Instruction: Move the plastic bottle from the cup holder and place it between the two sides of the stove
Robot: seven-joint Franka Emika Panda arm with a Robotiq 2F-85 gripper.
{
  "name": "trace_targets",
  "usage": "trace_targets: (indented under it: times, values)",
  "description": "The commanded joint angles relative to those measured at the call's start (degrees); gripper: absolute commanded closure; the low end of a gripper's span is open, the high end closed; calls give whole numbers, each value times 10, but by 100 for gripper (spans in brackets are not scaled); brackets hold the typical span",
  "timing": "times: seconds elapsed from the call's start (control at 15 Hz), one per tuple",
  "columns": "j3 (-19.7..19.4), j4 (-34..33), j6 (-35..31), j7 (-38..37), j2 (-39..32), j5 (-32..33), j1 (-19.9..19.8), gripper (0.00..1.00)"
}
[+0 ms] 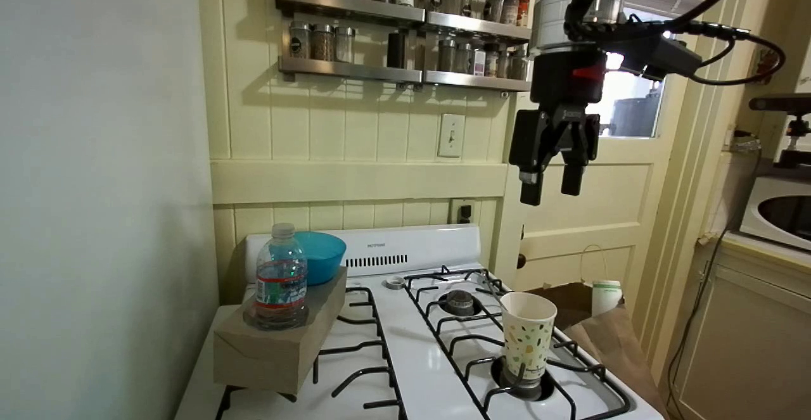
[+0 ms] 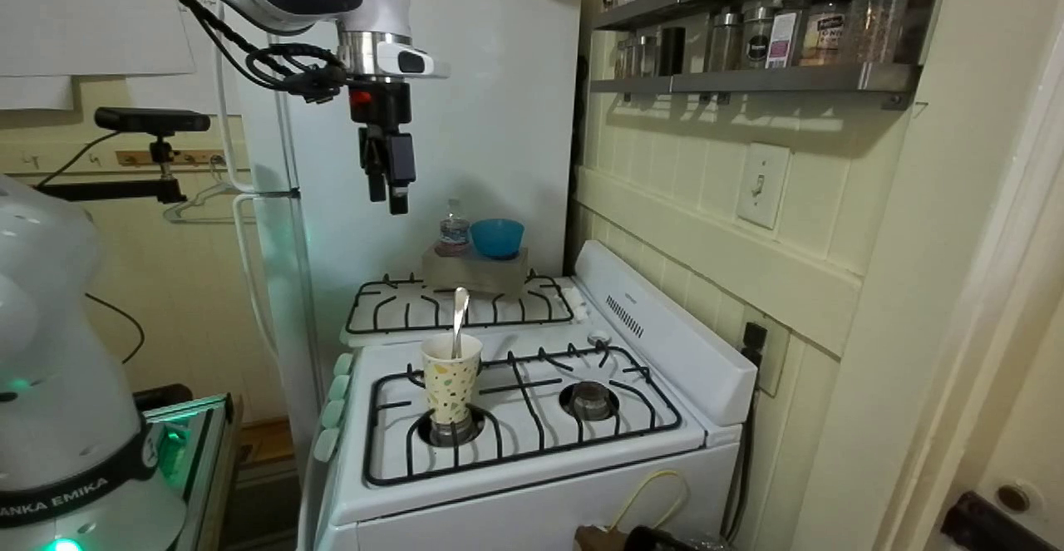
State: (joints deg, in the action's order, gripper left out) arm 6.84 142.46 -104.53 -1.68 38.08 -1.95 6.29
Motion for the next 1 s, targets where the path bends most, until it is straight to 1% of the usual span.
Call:
trace_targets:
  times: [0.0,0.2,0.4,0.53,0.67,0.8,0.93]
  values:
    - [-1,-1,1,-1,-1,1,1,0]
    - [-1,-1,1,-1,-1,1,1,0]
    - [21,-57,-14,-10,-81,9,5,0]
    - [48,-100,-34,-27,-137,25,7,0]
    - [83,-155,-38,-65,-202,45,10,0]
    - [114,-213,-24,-122,-266,65,14,0]
    - [140,-258,-18,-177,-309,90,27,0]
